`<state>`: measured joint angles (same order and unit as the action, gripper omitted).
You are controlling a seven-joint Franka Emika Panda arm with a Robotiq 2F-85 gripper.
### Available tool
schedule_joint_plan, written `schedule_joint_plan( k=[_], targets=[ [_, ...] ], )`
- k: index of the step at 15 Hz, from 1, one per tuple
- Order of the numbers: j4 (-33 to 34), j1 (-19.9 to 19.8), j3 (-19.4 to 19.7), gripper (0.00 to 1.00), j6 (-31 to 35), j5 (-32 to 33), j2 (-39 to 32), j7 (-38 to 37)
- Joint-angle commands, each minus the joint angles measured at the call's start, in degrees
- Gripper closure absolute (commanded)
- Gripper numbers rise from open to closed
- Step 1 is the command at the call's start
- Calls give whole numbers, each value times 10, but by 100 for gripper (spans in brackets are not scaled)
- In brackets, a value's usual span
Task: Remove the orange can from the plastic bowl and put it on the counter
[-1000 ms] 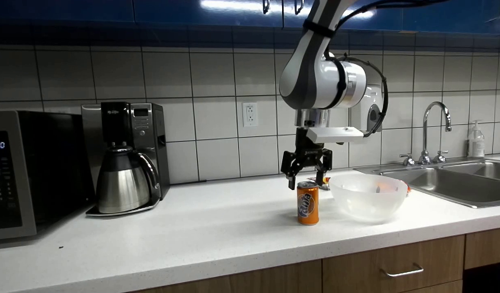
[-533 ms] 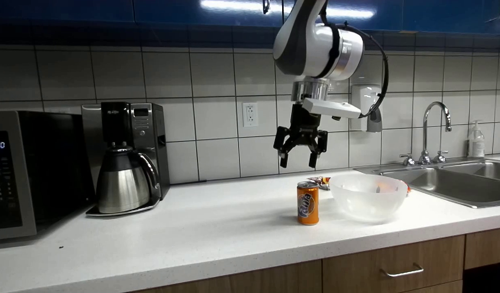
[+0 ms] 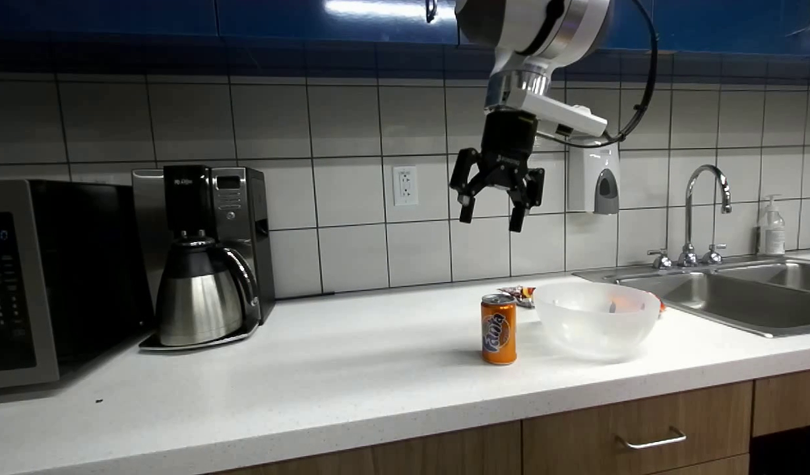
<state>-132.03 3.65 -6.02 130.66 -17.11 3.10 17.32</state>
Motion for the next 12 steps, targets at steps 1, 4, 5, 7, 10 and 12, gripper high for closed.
schedule_joint_plan(
  k=[1,4,5,7,10,12],
  targets=[
    [-27,3,22,0,-69,-30,64,40],
    [-42,4,39,0,-110,-32,101,46],
    [-47,4,44,0,-120,-32,114,47],
    [-29,8,42,0,-104,-16,83,25],
    [-38,8,46,0,-109,-16,99,27],
    [-41,9,46,0,-109,-16,100,27]
  ],
)
